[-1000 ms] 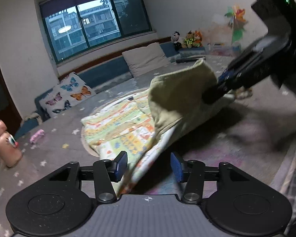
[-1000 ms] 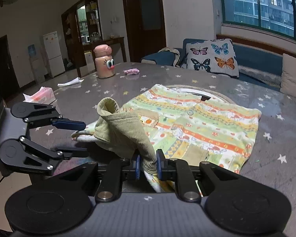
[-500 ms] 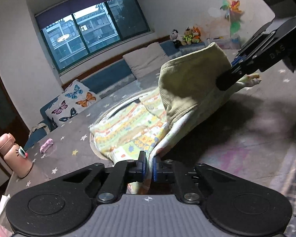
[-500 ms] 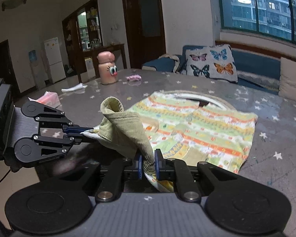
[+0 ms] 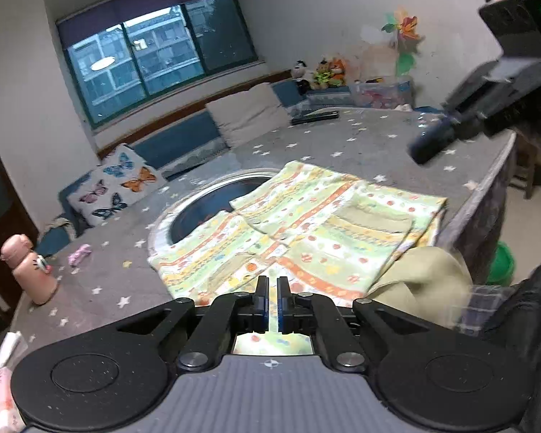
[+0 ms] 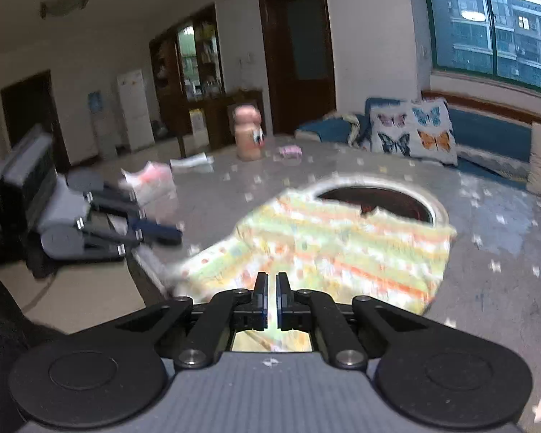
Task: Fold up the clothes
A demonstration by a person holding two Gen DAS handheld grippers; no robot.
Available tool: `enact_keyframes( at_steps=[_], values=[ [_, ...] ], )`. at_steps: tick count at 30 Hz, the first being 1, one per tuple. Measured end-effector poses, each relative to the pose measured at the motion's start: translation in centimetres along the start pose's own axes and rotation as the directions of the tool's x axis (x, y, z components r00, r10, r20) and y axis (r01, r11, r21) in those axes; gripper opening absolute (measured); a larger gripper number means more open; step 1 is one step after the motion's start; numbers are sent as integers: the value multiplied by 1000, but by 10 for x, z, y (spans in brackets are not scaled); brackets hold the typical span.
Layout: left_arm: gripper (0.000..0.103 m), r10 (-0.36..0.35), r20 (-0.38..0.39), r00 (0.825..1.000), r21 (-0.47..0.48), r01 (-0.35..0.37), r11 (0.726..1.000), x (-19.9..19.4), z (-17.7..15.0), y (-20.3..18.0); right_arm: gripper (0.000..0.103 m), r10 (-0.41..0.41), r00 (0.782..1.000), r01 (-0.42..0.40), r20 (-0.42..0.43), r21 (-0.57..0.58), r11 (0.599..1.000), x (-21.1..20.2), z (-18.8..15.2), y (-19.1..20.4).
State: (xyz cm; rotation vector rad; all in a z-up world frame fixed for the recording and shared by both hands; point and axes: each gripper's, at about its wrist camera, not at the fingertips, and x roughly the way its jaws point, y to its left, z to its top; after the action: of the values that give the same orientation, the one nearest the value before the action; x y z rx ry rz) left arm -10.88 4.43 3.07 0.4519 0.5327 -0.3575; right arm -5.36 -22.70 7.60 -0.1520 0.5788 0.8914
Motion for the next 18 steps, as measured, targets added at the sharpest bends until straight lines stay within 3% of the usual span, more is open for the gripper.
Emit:
enact_keyframes(
  at_steps=[7,11,18],
  values=[
    [10,9,-27,1000,74,-7,997,6,-16,-15,9,-36,997,40,-67,60,997,8,-26,-8],
    [40,-1,-7,1000,196,3,981,8,-28,-38,11,-45,995,51,-87,68,996,13,-31,-11],
    [48,-55,27,998,351,42,935,25,-38,-72,23,-51,993,56,-108,38,998,21,-38,-9]
  ],
)
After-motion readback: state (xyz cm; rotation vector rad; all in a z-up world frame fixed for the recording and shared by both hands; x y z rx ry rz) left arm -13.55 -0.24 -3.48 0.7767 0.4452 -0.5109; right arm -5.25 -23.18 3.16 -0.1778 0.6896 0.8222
